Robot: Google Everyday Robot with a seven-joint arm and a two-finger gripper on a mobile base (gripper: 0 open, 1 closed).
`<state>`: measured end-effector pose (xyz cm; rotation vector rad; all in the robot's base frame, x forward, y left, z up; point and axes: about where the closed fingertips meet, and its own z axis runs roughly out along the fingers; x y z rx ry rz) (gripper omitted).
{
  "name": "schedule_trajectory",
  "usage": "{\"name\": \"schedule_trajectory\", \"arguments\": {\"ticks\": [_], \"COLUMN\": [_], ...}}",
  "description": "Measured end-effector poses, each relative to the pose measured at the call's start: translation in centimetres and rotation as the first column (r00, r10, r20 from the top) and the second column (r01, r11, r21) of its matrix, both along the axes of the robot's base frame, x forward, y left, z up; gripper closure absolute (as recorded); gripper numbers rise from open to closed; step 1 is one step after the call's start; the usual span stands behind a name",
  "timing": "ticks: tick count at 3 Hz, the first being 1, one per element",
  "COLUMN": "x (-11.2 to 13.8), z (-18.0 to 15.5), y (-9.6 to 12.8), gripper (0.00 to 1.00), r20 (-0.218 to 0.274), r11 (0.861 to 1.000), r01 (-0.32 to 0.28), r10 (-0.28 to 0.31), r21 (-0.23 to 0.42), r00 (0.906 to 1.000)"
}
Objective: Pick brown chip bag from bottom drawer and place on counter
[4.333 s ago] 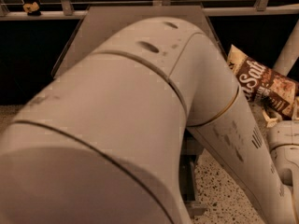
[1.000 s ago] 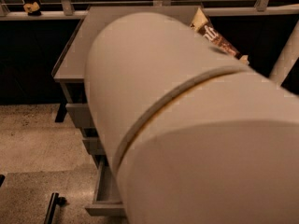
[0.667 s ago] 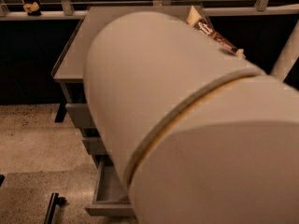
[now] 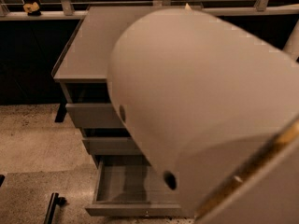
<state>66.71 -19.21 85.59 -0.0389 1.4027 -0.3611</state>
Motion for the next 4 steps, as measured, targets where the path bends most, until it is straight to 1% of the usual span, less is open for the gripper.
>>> {"name": "schedule_trajectory", "arguments": {"ticks": [1, 3, 4], "x": [-0.3, -0.3, -1.7], "z": [-1.0, -1.0, 0.2], "y": [-1.9, -1.9, -4.2], "gripper": [1.0, 1.0, 1.0], "r20": [-0.01, -0.01, 0.054], "r11": [0.997, 0.997, 0.986], "r01": [0.032, 0.032, 0.025], "r10": [-0.032, -0.032, -0.035], "r21": [0.071, 0.072, 0.167], "r00": [0.9995, 0.9995, 0.9979]}}
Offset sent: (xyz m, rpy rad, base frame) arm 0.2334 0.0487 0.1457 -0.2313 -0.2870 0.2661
